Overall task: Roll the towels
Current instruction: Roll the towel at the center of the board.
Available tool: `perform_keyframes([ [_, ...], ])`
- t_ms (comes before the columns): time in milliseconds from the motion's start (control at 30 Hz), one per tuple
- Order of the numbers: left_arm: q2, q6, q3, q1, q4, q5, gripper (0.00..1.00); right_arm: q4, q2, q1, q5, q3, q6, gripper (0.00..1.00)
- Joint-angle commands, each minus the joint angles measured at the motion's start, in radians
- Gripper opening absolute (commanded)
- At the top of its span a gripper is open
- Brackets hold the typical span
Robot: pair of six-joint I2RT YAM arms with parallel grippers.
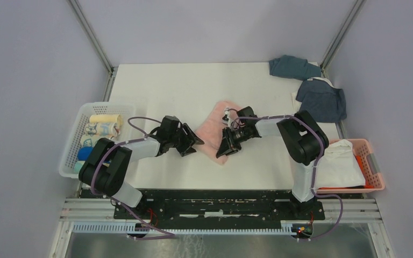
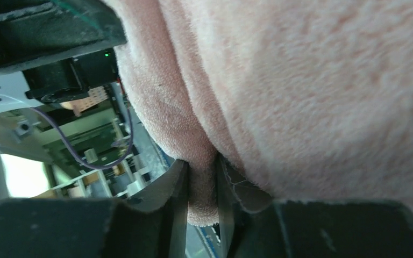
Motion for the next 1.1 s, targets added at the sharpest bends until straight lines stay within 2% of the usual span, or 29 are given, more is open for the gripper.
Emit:
perform_keyframes([
  [0, 0.062, 0.016, 0.032, 0.0, -0.121, -0.107, 0.64, -0.088, -0.117, 0.0, 0.219, -0.017, -0.125, 0.34],
  [133, 0.098, 0.021, 0.047, -0.003, -0.143, -0.108, 0.61, -0.149, -0.253, 0.034, 0.328, -0.006, -0.185, 0.44],
  [200, 0.117, 0.026, 0.059, -0.003, -0.153, -0.103, 0.61, -0.182, -0.318, 0.066, 0.416, 0.002, -0.219, 0.57],
  [233, 0.121, 0.029, 0.064, -0.004, -0.156, -0.102, 0.61, -0.195, -0.35, 0.087, 0.473, 0.006, -0.238, 0.61],
  [433, 0.135, 0.041, 0.095, -0.008, -0.184, -0.109, 0.61, -0.205, -0.479, 0.275, 0.872, 0.005, -0.351, 0.67],
  [533, 0.143, 0.045, 0.105, -0.007, -0.192, -0.106, 0.61, -0.177, -0.499, 0.367, 1.054, -0.002, -0.394, 0.67],
  [667, 0.152, 0.045, 0.111, -0.007, -0.195, -0.1, 0.61, -0.131, -0.495, 0.475, 1.186, -0.012, -0.446, 0.61],
  [800, 0.153, 0.048, 0.115, -0.007, -0.203, -0.101, 0.61, -0.118, -0.461, 0.531, 1.234, -0.006, -0.47, 0.53],
  [1067, 0.16, 0.054, 0.123, -0.007, -0.21, -0.098, 0.63, -0.125, -0.314, 0.539, 1.294, -0.004, -0.468, 0.52],
])
